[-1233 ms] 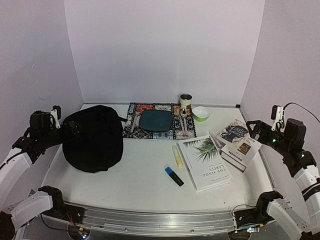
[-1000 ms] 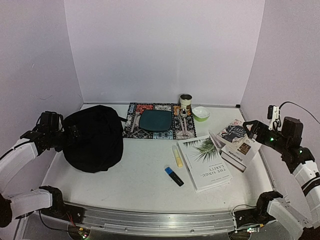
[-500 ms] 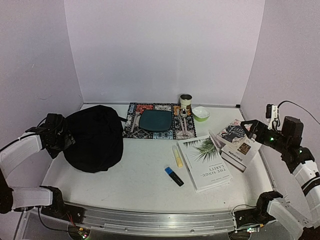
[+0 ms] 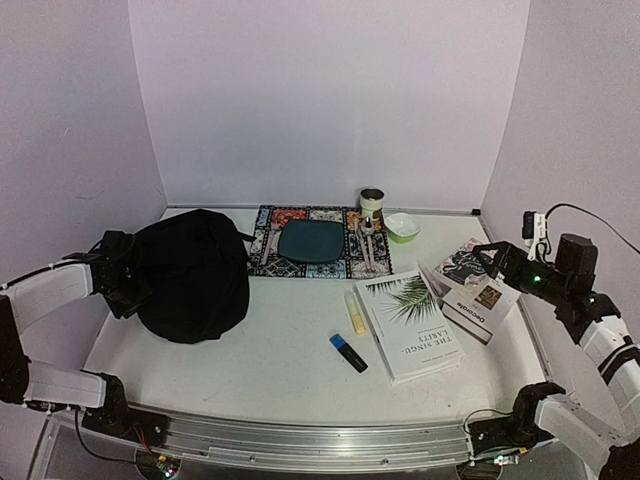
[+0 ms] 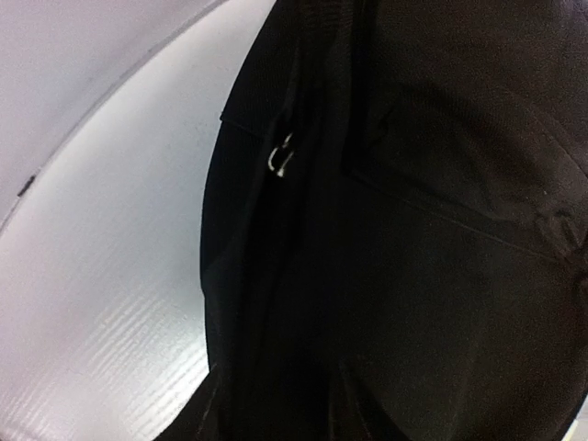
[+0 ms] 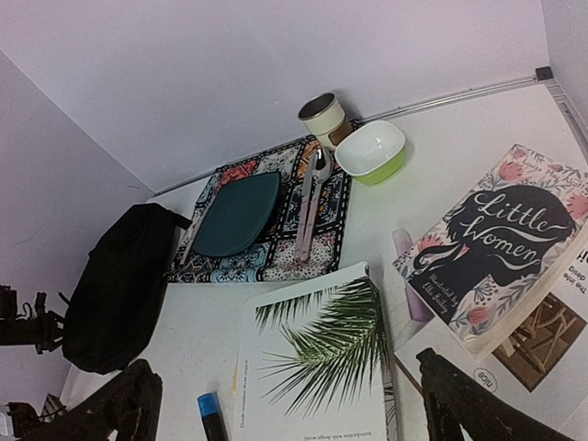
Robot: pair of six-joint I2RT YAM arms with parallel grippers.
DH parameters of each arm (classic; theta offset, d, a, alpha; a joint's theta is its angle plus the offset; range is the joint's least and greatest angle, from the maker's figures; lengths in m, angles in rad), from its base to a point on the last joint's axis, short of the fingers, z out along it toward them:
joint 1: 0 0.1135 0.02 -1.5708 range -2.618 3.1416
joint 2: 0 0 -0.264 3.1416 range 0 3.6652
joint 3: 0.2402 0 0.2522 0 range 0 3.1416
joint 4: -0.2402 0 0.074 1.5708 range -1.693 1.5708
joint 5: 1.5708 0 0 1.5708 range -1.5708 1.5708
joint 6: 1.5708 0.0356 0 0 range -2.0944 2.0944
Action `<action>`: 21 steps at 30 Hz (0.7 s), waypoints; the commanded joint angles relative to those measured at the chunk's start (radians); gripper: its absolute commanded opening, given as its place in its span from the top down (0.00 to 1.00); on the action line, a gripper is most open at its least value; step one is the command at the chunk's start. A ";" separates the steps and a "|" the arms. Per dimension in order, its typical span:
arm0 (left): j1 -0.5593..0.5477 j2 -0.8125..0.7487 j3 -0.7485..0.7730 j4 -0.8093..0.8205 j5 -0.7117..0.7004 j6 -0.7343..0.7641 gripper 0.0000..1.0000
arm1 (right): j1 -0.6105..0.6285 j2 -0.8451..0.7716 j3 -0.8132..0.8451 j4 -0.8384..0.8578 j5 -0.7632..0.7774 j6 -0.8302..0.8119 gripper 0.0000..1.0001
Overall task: Pack the student bag
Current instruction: Grab the student bag from the corner of the board.
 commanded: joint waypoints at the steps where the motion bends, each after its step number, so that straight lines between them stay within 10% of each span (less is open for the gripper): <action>1: 0.001 -0.106 -0.034 0.038 0.132 -0.058 0.89 | 0.084 0.027 -0.001 0.107 -0.021 0.043 0.02; 21: -0.008 -0.438 -0.123 0.012 0.515 -0.346 1.00 | 0.699 0.481 0.153 0.339 0.230 0.299 0.02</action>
